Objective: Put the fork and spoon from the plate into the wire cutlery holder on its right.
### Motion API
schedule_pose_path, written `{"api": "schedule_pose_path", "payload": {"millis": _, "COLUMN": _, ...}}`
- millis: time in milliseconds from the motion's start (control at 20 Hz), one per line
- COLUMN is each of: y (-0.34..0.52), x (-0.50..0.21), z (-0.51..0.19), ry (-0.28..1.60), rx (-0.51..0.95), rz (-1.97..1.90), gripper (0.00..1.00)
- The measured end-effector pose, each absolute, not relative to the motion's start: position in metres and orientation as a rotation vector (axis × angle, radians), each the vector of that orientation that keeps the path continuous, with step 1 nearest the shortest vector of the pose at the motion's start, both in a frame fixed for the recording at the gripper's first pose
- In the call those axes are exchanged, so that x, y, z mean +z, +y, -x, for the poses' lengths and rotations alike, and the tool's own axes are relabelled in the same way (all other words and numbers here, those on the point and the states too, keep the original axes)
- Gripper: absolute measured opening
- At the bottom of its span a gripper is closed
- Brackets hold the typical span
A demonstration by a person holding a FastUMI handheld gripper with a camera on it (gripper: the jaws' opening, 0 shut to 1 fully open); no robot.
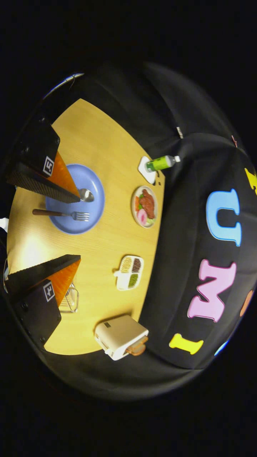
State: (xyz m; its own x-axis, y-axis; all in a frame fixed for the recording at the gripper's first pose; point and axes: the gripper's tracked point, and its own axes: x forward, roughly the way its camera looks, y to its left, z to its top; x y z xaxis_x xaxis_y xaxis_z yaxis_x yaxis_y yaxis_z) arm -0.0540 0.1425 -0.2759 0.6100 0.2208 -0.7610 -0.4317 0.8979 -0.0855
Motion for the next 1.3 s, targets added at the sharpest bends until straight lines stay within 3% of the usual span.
{"api": "schedule_pose_path", "payload": {"millis": 300, "y": 0.157, "x": -0.348, "z": 0.056, "ry": 0.945, "rx": 0.453, "rz": 0.444, "gripper": 0.86}}
{"api": "schedule_pose_path", "payload": {"millis": 550, "y": 0.148, "x": -0.389, "z": 0.054, "ry": 1.103, "rx": 0.430, "rz": 0.456, "gripper": 0.81}}
{"api": "schedule_pose_path", "payload": {"millis": 1300, "y": 0.171, "x": -0.390, "z": 0.063, "ry": 1.171, "rx": 0.506, "rz": 0.412, "gripper": 0.75}}
